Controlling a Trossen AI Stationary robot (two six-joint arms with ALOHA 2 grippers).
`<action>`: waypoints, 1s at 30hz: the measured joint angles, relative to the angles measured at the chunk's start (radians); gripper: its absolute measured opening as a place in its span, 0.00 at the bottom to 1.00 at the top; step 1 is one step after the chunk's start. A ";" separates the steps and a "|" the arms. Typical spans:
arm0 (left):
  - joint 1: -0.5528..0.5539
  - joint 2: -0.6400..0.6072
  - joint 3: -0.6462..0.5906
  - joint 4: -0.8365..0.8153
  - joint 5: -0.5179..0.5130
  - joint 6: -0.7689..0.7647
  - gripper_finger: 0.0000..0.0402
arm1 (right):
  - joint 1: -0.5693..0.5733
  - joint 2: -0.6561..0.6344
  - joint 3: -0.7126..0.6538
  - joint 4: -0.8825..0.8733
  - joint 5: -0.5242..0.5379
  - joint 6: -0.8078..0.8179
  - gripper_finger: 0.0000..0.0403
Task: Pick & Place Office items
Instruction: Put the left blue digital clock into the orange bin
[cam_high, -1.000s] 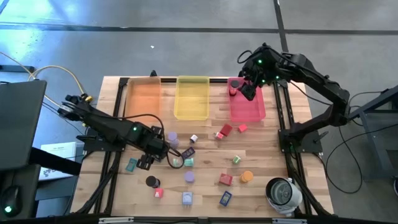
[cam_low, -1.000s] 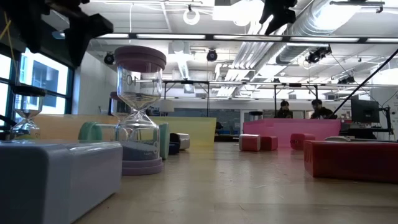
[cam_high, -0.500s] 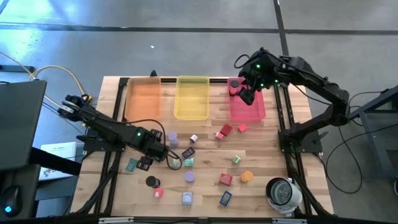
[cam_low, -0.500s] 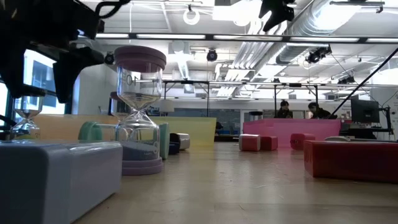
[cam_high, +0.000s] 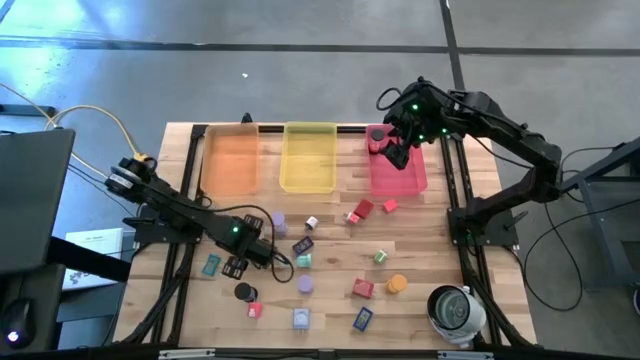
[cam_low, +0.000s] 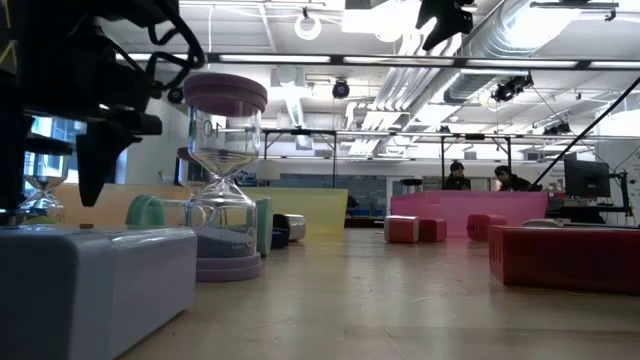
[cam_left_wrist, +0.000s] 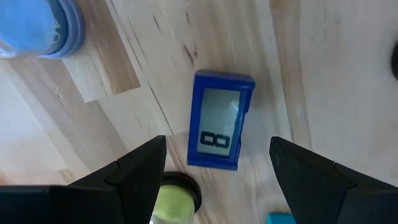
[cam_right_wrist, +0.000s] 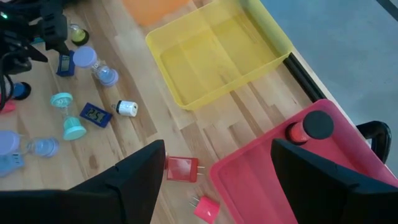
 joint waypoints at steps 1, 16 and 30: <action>0.002 0.004 0.000 0.002 0.000 0.002 0.69 | 0.000 0.000 0.000 0.000 0.000 0.000 0.70; 0.014 0.010 -0.079 0.150 0.033 0.028 0.69 | 0.000 0.000 0.000 0.000 0.000 -0.001 0.70; 0.014 0.006 -0.145 0.253 0.034 0.042 0.66 | 0.000 0.000 0.000 0.002 0.000 -0.003 0.70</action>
